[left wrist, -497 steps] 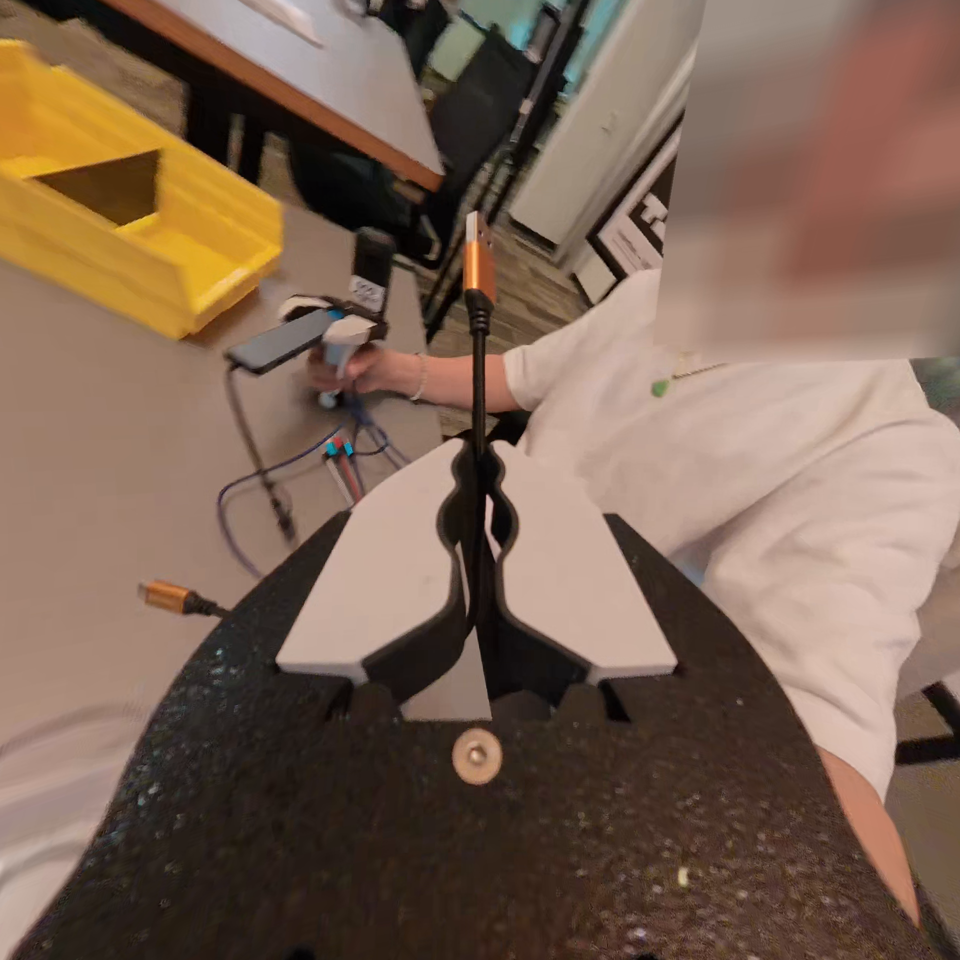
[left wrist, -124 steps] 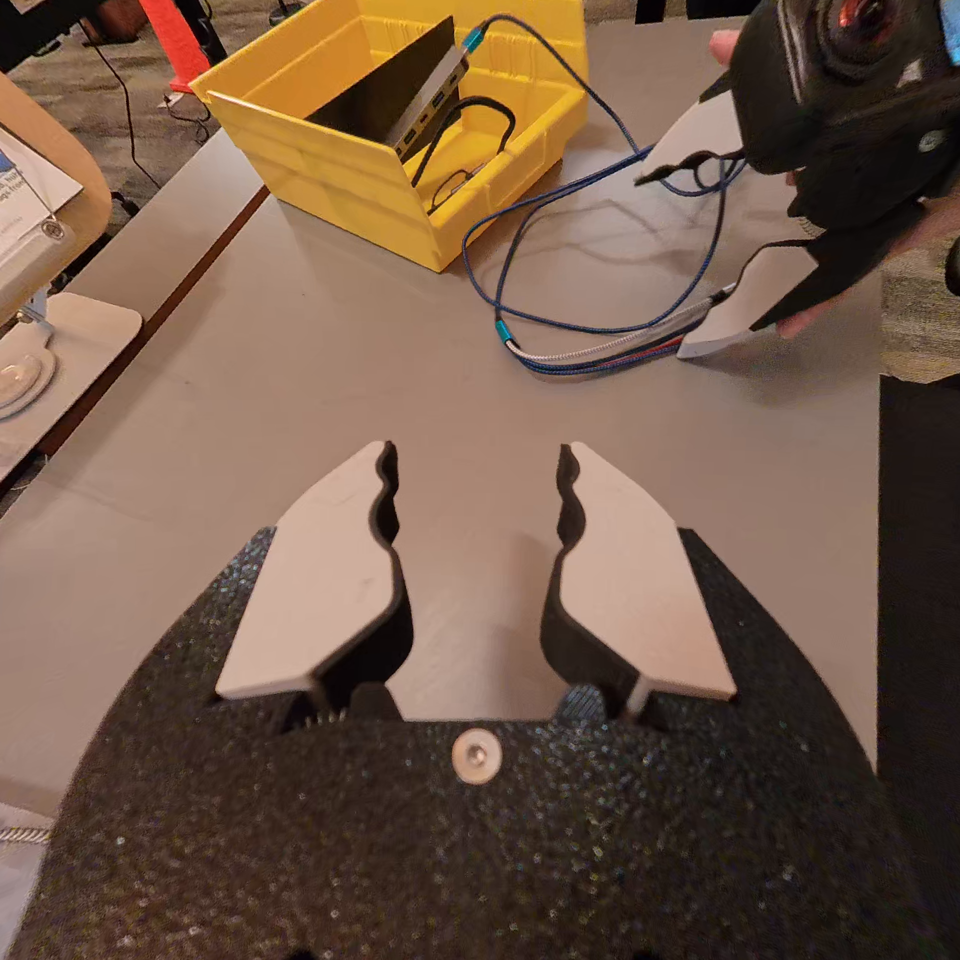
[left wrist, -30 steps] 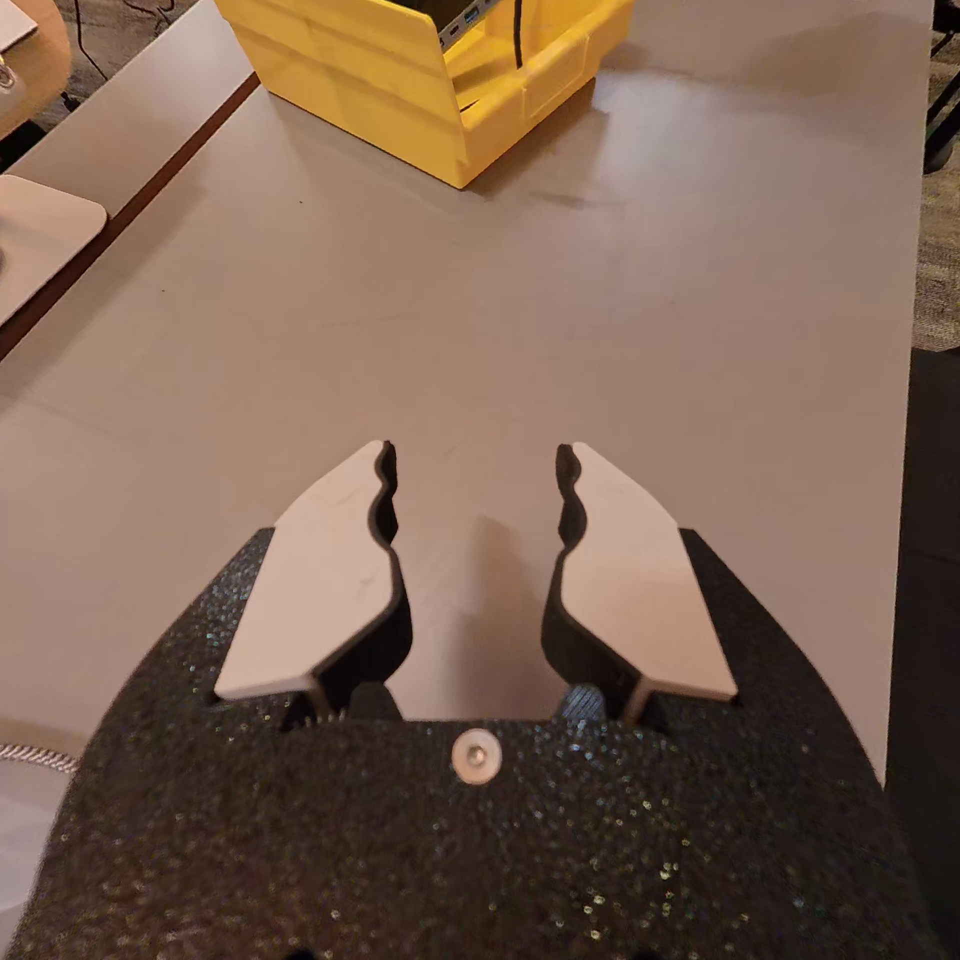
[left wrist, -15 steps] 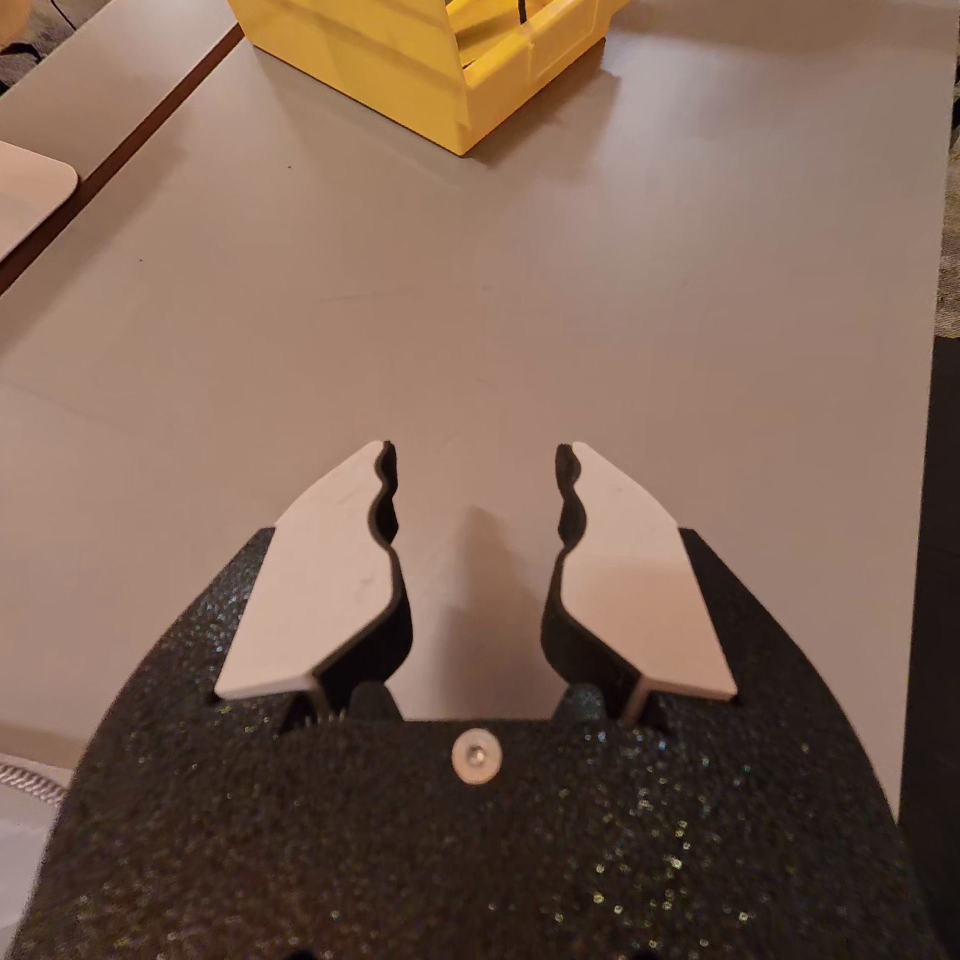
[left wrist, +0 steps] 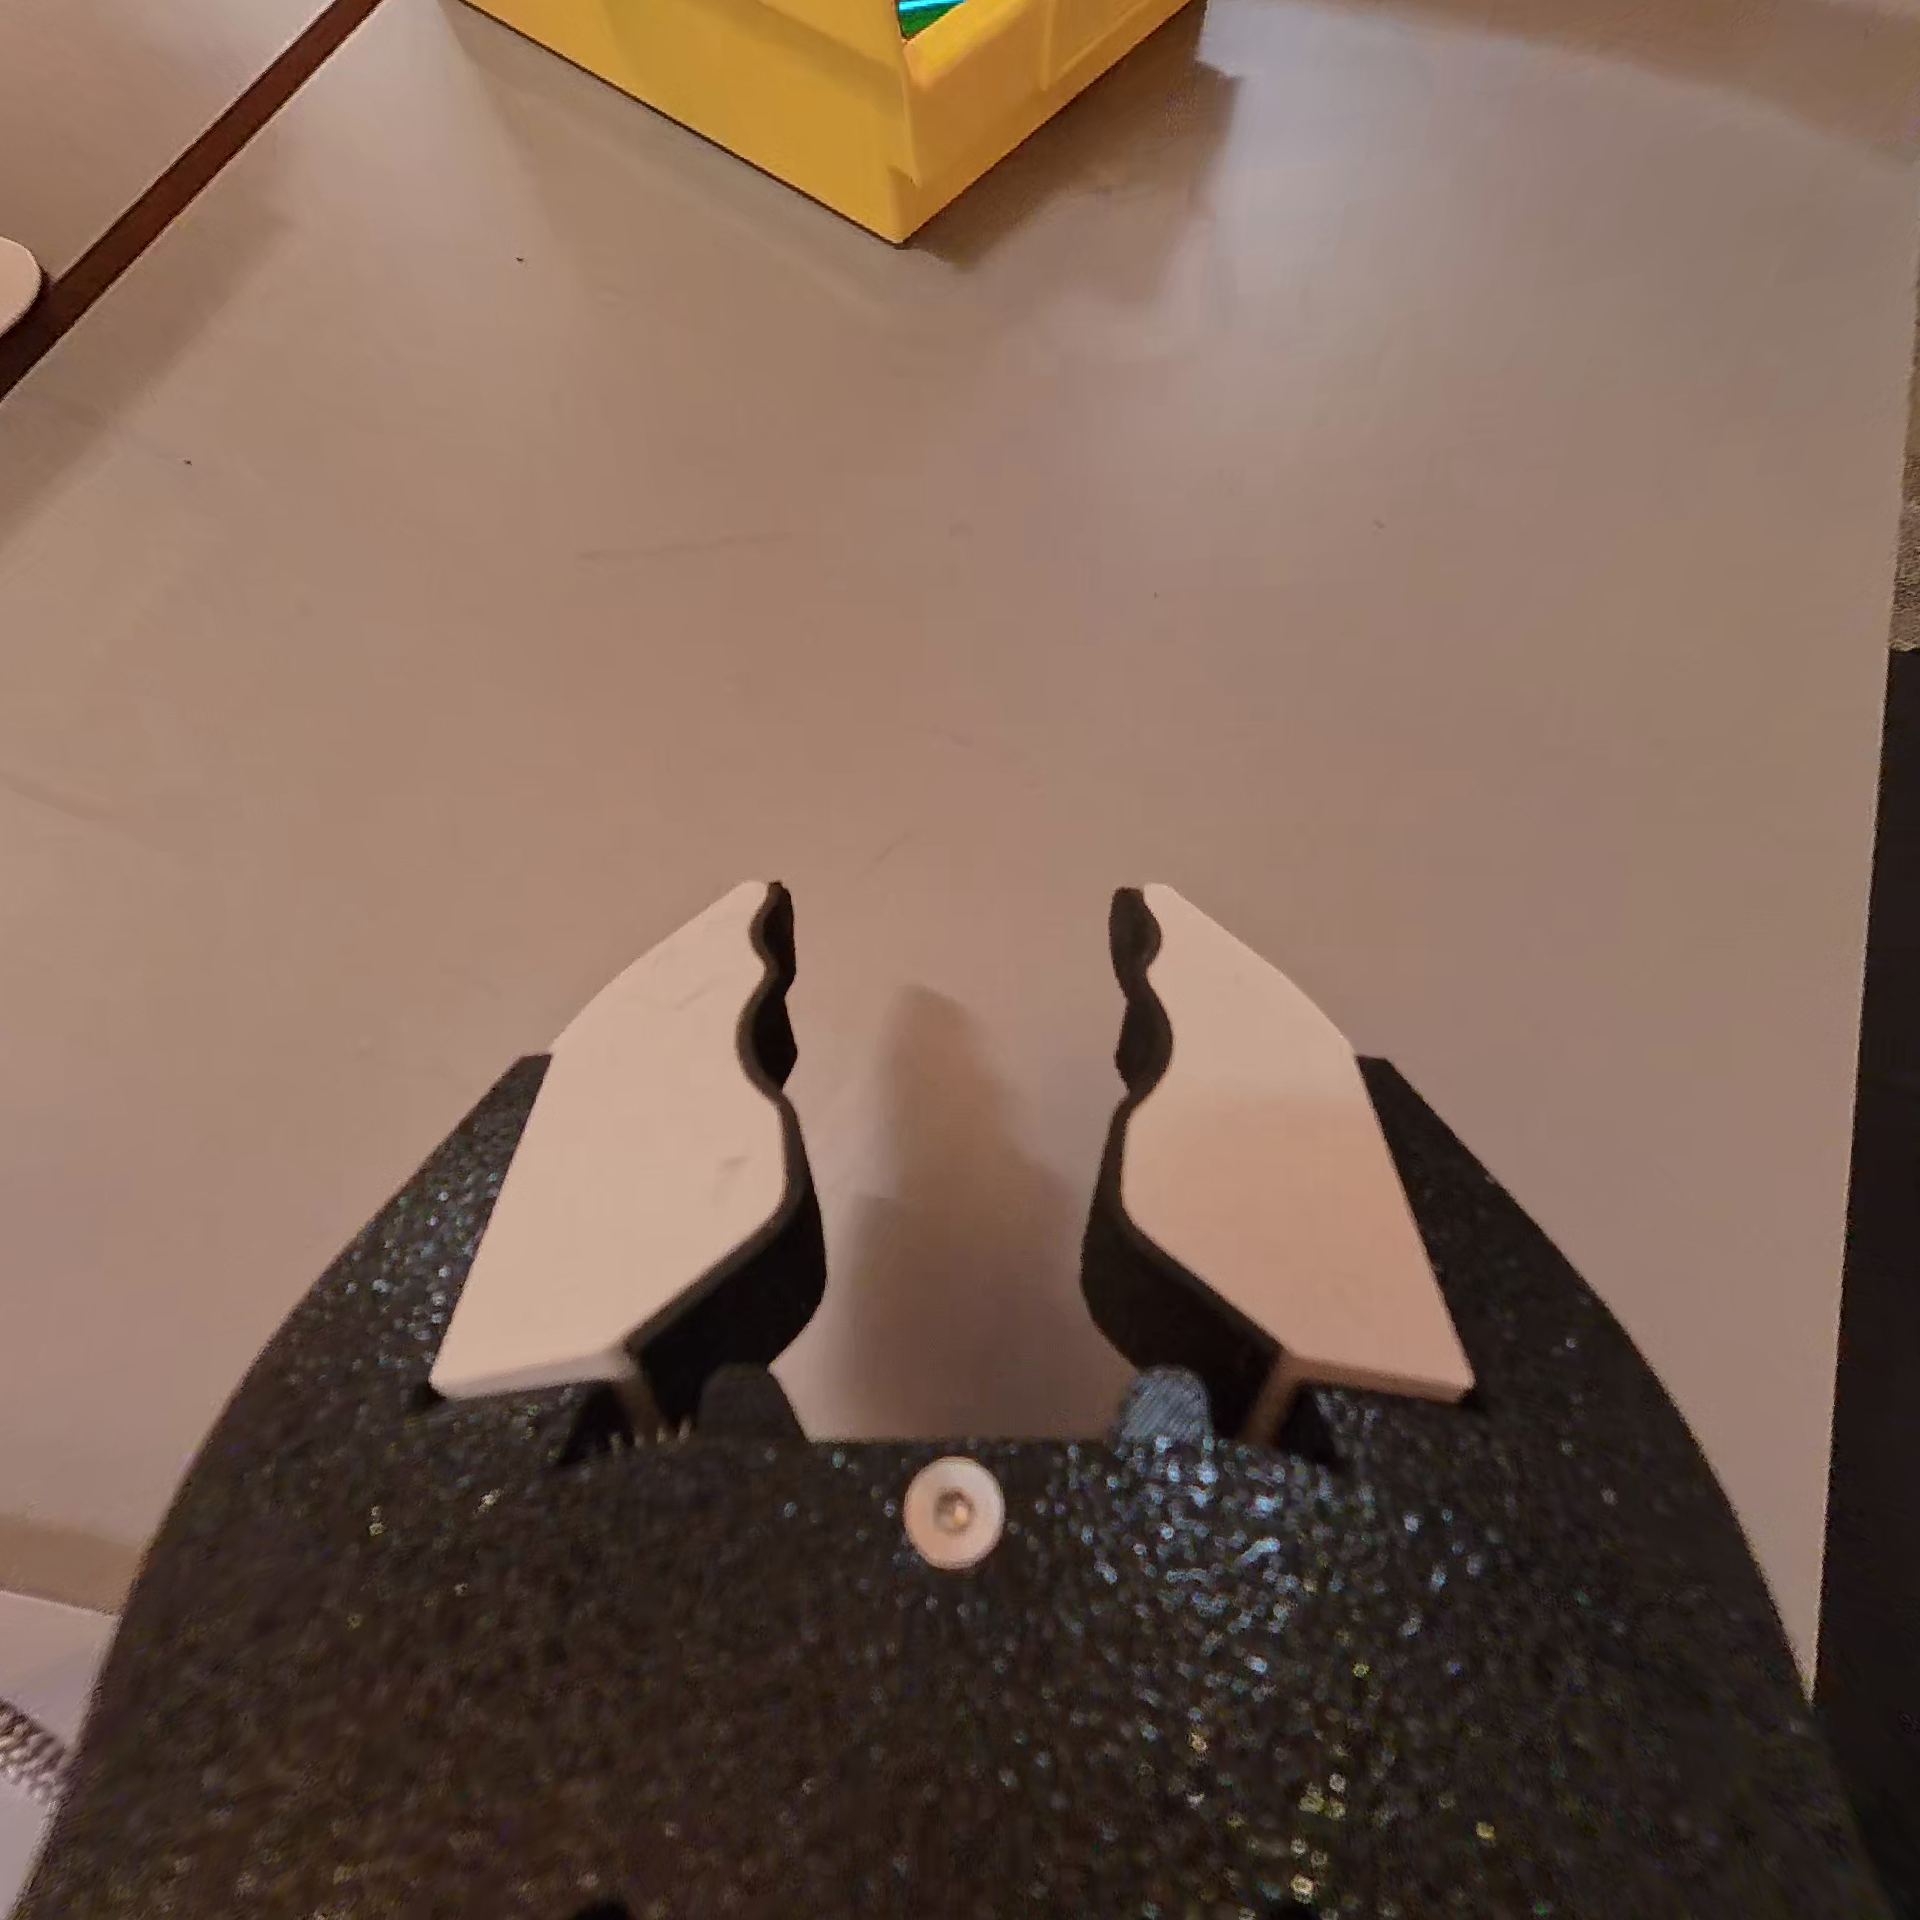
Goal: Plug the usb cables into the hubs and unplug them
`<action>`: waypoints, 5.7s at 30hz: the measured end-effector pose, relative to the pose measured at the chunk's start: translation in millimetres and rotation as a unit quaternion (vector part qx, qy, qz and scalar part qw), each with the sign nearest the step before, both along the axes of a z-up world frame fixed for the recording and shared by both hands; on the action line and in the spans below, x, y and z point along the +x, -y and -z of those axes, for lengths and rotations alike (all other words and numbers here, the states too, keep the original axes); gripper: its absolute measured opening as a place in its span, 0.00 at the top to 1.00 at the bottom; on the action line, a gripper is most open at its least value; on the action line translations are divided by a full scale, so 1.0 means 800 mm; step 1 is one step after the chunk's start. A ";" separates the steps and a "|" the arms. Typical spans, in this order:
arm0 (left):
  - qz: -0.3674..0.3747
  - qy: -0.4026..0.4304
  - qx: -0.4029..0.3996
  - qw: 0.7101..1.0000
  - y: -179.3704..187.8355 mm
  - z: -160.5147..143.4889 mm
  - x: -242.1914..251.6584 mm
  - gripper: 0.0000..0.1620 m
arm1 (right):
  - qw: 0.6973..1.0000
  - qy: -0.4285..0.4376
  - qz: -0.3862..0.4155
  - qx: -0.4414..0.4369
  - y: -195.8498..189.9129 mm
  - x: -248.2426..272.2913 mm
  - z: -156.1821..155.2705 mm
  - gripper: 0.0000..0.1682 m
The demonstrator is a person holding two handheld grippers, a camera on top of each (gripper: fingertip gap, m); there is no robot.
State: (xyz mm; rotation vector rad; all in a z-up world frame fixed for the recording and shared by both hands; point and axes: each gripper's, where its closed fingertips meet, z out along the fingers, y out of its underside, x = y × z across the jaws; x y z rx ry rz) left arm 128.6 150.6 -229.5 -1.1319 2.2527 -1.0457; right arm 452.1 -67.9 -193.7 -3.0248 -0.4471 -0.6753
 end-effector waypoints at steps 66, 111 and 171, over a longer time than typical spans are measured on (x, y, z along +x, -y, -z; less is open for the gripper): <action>0.040 -0.079 -0.020 0.996 0.021 0.049 -0.009 0.65 | 0.934 -0.113 0.200 0.272 -0.040 -0.053 0.060 0.89; -0.060 -0.258 0.304 0.915 -0.490 0.012 0.048 0.52 | 0.807 -0.234 -0.020 0.541 -0.104 -0.274 -0.029 0.46; -0.004 0.358 0.082 0.930 0.145 -0.220 0.044 0.65 | 0.589 -0.082 -0.136 0.793 -0.116 -0.399 -0.228 0.83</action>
